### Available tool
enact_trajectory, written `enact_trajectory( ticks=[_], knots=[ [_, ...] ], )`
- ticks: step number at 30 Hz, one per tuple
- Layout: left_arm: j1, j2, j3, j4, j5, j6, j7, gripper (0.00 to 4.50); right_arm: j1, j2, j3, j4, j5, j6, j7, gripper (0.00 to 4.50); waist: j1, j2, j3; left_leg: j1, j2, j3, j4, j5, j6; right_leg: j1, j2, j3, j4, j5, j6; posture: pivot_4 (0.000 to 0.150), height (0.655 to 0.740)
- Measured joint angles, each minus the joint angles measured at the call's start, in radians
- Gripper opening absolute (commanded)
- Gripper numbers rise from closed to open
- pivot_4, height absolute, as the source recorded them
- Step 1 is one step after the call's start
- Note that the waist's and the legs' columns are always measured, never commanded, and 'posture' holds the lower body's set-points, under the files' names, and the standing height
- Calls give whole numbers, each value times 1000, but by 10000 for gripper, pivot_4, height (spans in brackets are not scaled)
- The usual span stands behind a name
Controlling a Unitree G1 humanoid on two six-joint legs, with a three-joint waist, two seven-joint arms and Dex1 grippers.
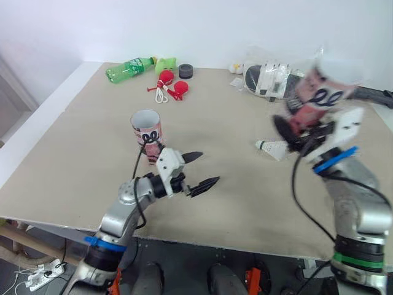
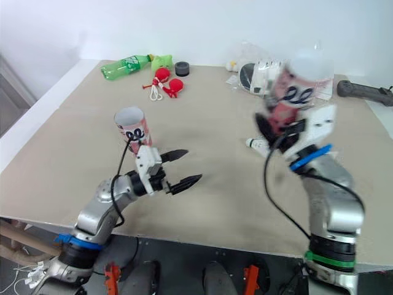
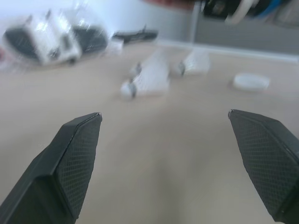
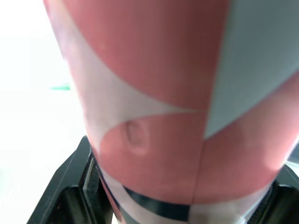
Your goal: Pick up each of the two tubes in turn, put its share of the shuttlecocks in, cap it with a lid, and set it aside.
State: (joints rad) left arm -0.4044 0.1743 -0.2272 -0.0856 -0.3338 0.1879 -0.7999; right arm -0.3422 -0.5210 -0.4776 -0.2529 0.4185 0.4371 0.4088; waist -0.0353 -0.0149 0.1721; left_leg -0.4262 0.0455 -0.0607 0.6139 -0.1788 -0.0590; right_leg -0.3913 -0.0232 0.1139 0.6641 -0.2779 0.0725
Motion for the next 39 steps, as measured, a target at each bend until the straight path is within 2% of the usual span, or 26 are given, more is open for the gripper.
enact_trajectory(
  ticks=[4, 9, 12, 20, 25, 30, 32, 33, 34, 39],
  knots=[
    [-65, -58, -35, 55, 0, 10, -17, 45000, 54, -45, -172, 34, 0, 7, -93, 30053, -8, 1, 0, 0, 0, 0, 0, -1, 2, 0, 0, 1, 0, 0, -1, 1500, 7400],
    [-90, -122, -75, 104, 5, -3, -28, 45000, 79, -75, -273, 153, -42, -6, -202, 30053, -12, 2, -1, 2, -1, 2, 1, 0, 2, 1, 0, 3, 0, 0, 2, 1500, 7400],
    [-105, -142, -80, 135, 13, -22, -27, 45000, 81, -89, -291, 233, -60, -24, -235, 30053, -12, 2, -1, 2, -1, 2, 3, 0, 3, 2, 0, 3, 0, 0, 4, 1500, 7400],
    [-118, -199, -90, 167, 40, -61, 8, 45000, 36, -95, -288, 749, -120, -197, -291, 30053, -18, 6, -1, 3, -2, 5, 4, 0, 3, 2, 0, 8, 0, 1, 5, 1500, 7400],
    [-95, -201, -98, 166, 49, -62, 10, 45000, -11, -121, -250, 887, -131, -308, -283, 30053, -20, 7, 0, 4, -2, 6, 4, 0, 3, 2, 0, 9, 0, 1, 6, 1500, 7400],
    [-86, -200, -98, 163, 51, -62, 15, 45000, -16, -122, -229, 915, -131, -342, -288, 30053, -19, 8, 0, 3, -2, 6, 4, 0, 3, 2, 0, 9, 0, 1, 6, 1500, 7400],
    [-86, -200, -98, 161, 51, -62, 15, 45000, -13, -122, -224, 915, -130, -349, -290, 39442, -19, 8, 0, 3, -2, 6, 4, 0, 3, 2, 0, 9, 0, 1, 6, 1500, 7400],
    [-86, -200, -98, 161, 51, -62, 15, 45000, -12, -122, -224, 915, -130, -350, -291, 43002, -19, 8, 0, 3, -2, 6, 4, 0, 3, 2, 0, 9, 0, 1, 6, 1500, 7400],
    [-86, -200, -98, 161, 52, -62, 15, 45000, -7, -122, -222, 915, -130, -351, -294, 44659, -19, 8, 0, 3, -2, 6, 4, 0, 3, 2, 0, 9, 0, 1, 6, 1500, 7400],
    [-86, -195, -97, 161, 52, -71, 9, 45000, 30, -121, -218, 895, -128, -359, -296, 44659, -19, 8, -1, 3, -2, 6, 4, 0, 3, 2, 0, 9, 0, 1, 7, 1500, 7400]
  ],
)
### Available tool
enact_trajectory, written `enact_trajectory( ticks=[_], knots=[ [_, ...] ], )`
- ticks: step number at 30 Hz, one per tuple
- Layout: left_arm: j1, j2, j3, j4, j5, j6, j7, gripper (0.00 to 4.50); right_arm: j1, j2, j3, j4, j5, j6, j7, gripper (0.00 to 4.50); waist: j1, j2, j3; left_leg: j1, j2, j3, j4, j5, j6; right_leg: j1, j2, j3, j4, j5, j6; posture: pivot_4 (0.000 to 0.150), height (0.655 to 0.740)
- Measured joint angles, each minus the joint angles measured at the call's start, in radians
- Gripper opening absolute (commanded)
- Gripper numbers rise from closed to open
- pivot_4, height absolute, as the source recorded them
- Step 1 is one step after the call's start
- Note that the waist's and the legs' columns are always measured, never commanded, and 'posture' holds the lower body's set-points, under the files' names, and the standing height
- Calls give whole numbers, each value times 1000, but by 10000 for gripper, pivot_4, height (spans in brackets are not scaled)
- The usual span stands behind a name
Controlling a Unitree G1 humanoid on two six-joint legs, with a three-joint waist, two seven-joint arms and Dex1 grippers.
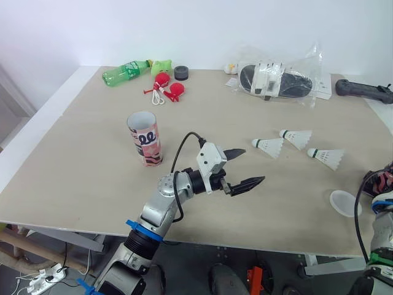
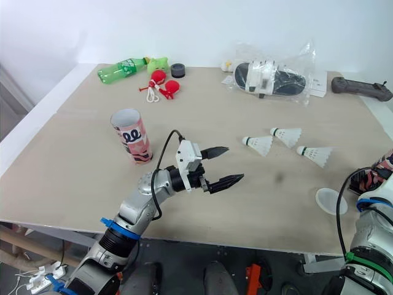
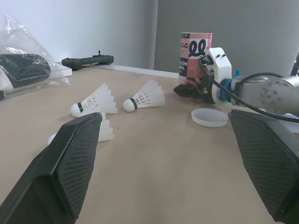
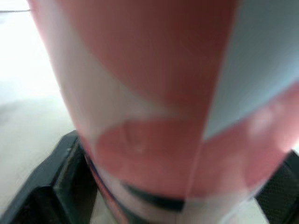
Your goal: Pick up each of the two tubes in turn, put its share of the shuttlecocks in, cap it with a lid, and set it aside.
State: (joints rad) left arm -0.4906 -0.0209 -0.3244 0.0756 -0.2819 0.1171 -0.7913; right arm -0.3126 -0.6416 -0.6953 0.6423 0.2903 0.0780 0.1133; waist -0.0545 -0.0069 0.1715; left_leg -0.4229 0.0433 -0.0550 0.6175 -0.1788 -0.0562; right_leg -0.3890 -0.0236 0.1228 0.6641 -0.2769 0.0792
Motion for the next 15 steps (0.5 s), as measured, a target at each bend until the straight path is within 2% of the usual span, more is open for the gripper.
enact_trajectory(
  ticks=[15],
  knots=[
    [-18, 0, 8, 34, -1, -18, -22, 45000, 190, 64, 15, -393, 31, 41, -10, 44659, 1, 1, -1, 0, 0, 0, 0, 0, 0, 0, 0, 0, 0, 0, 0, 1500, 7400]
  ],
)
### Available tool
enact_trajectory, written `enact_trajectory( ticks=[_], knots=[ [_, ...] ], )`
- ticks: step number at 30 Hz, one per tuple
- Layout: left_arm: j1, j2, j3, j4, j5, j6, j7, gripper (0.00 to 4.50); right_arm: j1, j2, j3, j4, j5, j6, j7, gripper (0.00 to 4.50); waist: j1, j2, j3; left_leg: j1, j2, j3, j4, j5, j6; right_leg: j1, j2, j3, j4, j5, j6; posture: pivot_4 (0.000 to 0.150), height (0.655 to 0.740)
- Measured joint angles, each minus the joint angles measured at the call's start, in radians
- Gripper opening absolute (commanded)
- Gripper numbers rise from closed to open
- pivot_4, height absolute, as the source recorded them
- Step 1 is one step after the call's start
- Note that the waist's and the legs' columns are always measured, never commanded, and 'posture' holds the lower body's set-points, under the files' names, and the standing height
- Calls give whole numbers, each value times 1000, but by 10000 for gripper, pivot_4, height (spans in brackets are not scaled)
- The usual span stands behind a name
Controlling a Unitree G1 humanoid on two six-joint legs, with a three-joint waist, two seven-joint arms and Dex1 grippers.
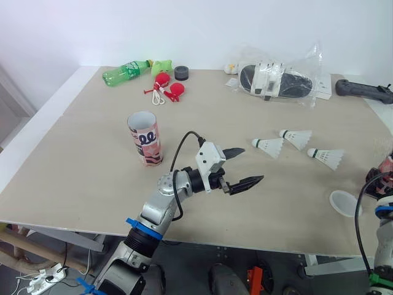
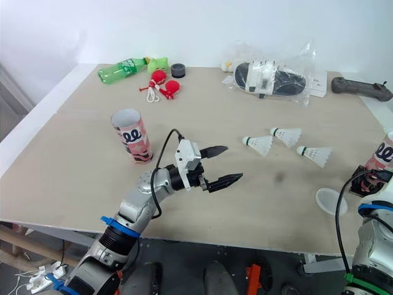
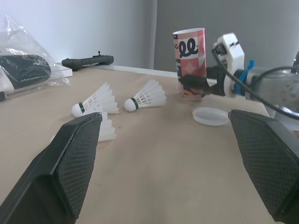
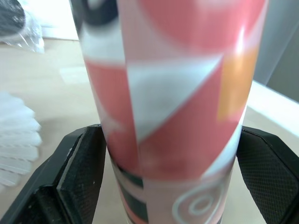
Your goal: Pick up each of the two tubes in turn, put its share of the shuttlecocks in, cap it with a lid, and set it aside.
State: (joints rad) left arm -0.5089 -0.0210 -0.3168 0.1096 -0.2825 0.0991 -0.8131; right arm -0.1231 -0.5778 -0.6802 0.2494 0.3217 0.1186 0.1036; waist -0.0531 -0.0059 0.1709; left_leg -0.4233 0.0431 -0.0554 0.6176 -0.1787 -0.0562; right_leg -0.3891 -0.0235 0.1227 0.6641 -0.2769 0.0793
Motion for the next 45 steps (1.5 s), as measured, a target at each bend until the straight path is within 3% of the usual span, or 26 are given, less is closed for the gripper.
enact_trajectory(
  ticks=[9, 45],
  knots=[
    [-16, 2, 4, 30, -3, -14, -36, 45000, 163, 104, -16, -251, 34, 76, -47, 44659, 4, 1, 0, 0, 0, -1, 0, 0, 0, 0, 0, 0, 0, -1, 0, 1500, 7400],
    [-42, -5, 8, 67, -3, -33, -68, 45000, 155, 107, -43, -267, 69, 114, -60, 44659, 5, 0, 0, -1, 0, -1, 0, 0, 0, 0, 0, 0, 0, -1, 0, 1500, 7400]
  ],
)
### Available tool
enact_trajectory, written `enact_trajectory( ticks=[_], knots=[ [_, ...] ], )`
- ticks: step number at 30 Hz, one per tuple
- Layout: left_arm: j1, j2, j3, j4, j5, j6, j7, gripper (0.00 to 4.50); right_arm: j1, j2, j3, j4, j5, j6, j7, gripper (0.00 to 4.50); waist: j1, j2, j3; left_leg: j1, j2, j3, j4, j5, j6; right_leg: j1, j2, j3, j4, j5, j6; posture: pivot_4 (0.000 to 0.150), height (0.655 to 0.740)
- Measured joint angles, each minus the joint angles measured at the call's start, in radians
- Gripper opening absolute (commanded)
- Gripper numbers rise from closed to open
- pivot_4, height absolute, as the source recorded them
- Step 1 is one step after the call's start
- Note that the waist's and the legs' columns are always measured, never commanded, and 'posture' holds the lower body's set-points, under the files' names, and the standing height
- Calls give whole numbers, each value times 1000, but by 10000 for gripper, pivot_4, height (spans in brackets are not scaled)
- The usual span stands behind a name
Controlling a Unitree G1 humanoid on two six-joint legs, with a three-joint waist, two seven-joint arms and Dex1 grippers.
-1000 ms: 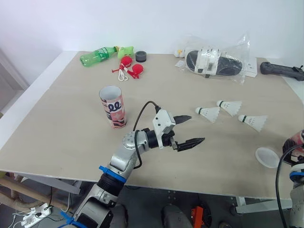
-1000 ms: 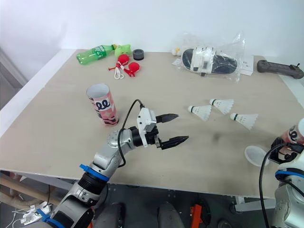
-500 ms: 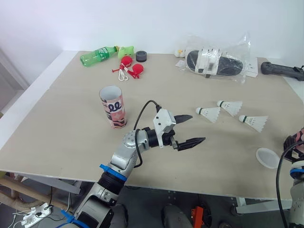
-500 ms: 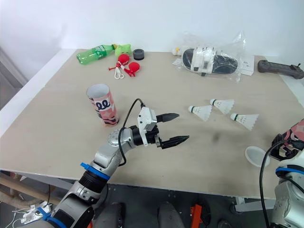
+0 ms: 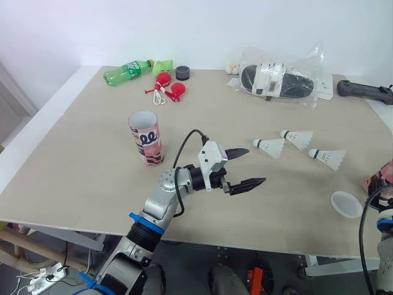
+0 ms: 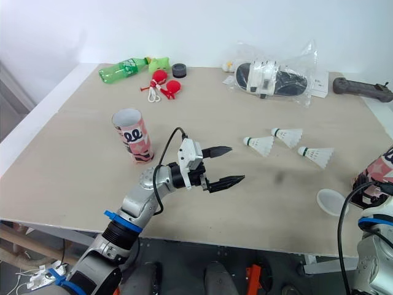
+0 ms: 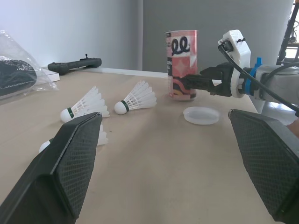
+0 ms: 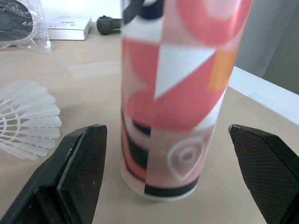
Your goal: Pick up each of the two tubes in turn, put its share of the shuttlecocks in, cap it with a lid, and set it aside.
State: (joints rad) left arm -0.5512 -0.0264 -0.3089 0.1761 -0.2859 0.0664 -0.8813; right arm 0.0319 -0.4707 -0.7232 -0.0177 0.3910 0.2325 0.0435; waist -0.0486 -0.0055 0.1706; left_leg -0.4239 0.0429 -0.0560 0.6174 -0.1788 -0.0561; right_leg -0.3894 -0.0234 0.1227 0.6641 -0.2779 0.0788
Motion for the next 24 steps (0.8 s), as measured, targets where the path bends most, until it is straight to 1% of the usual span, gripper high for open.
enact_trajectory(
  ticks=[4, 8, 10, 11, 12, 14, 16, 18, 22, 23, 24],
  knots=[
    [0, 2, 0, 0, 0, -1, 0, 45000, 38, 18, 0, -44, 40, 12, 30, 44659, 0, 0, 0, 0, 0, 0, 0, 0, 0, 0, 0, 0, 0, 0, 0, 1500, 7400],
    [43, 24, 10, -49, -9, 9, 6, 45000, 160, 15, -22, -220, 219, 81, 180, 44659, -1, 0, 0, 1, 1, 0, -1, 0, 1, 0, 0, 0, 0, -1, 0, 1500, 7400],
    [105, 62, 29, -124, -20, 32, 24, 45000, 210, -69, -20, -319, 330, 173, 276, 44659, -10, 1, 1, 1, 1, 1, -1, -1, 1, 0, 0, 2, 0, -1, 0, 1500, 7400],
    [151, 97, 44, -176, -28, 54, 38, 45000, 210, -151, -12, -374, 396, 237, 334, 44659, -20, 1, 1, 1, 1, 2, -1, -1, 1, 0, 0, 3, 0, 0, 0, 1500, 7400],
    [169, 113, 50, -191, -29, 64, 44, 45000, 208, -189, -8, -400, 419, 258, 358, 44659, -23, 1, 1, 2, 1, 1, -1, 0, 1, 0, 0, 3, 0, 0, -1, 1500, 7400],
    [238, 155, 76, -267, -39, 105, 70, 45000, 158, -307, 50, -471, 505, 348, 441, 44659, -25, -3, 3, 3, 2, -2, 0, 1, 3, 1, 3, 1, 1, 1, -7, 1500, 7400],
    [270, 174, 87, -310, -45, 128, 89, 45000, 112, -356, 110, -503, 542, 393, 479, 44659, -24, -6, 4, 2, 2, -3, 0, 3, 4, 1, 4, 0, 1, 1, -8, 1500, 7400],
    [334, 207, 113, -385, -49, 156, 126, 45000, -4, -419, 223, -520, 577, 445, 528, 44659, -25, -8, 5, 2, 1, -1, 1, 3, 3, 1, 2, 2, 0, 2, -7, 1500, 7400],
    [431, 237, 152, -486, -47, 191, 202, 45000, -184, -444, 385, -526, 596, 491, 603, 44659, -21, -15, 8, 0, 1, -1, 2, 3, 3, 0, 2, 2, -1, 2, -6, 1500, 7400],
    [485, 236, 168, -531, -44, 198, 246, 45000, -259, -446, 451, -520, 595, 498, 649, 44659, -23, -15, 8, -1, 1, 0, 2, 3, 3, 0, 1, 3, -1, 2, -5, 1500, 7400],
    [513, 233, 172, -554, -41, 203, 274, 45000, -290, -449, 484, -519, 595, 500, 680, 44659, -23, -16, 9, -1, 1, 0, 1, 3, 3, 0, 1, 3, -1, 3, -1, 1500, 7400]
  ],
)
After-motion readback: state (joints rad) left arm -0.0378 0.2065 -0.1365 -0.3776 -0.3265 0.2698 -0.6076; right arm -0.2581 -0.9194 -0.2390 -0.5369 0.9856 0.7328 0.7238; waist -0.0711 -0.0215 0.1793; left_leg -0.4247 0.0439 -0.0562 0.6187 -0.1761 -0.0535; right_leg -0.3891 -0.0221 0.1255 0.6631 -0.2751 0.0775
